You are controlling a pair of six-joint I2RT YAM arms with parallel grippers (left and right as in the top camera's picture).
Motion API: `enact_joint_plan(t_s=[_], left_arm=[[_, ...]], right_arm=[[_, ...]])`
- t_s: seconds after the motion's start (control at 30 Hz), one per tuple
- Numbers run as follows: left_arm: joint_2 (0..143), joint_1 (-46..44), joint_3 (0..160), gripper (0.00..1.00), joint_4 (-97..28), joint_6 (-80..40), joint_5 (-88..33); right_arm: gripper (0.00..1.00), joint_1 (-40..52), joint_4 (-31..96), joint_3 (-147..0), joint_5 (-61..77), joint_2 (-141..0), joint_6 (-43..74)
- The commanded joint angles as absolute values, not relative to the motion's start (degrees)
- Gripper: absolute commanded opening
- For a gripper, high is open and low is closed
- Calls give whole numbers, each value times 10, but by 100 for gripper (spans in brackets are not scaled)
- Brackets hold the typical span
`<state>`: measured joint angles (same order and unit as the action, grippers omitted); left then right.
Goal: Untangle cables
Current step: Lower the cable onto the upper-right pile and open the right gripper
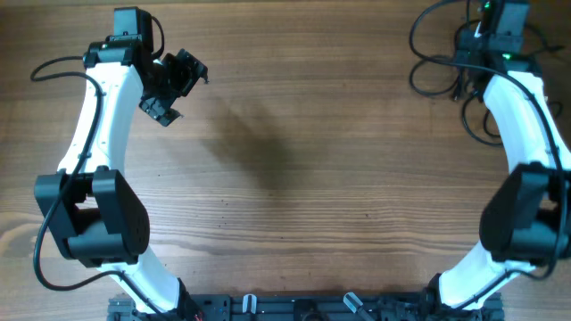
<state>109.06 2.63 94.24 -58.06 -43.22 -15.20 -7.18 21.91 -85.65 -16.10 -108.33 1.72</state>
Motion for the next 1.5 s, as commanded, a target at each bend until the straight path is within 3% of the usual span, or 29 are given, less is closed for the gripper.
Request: enact_joint_plan(t_s=[0.0, 0.03, 0.23, 0.67, 1.07, 1.47], left_arm=[[1084, 24, 941, 99, -579, -438, -145], [1084, 24, 941, 99, -579, -438, -145], [1084, 24, 941, 99, -577, -438, -145], [1084, 24, 941, 100, -577, -438, -145], [1084, 24, 941, 100, -577, -438, -145], [1084, 24, 941, 100, -577, -438, -145]], right_arm=[[96, -70, 230, -866, -162, -1141, 41], [100, -70, 240, -866, -162, -1147, 50], [100, -71, 259, -866, -147, -1119, 66], [100, -71, 281, -866, 59, -888, 66], [100, -71, 369, -866, 253, -804, 64], [100, -66, 509, -866, 284, -684, 62]])
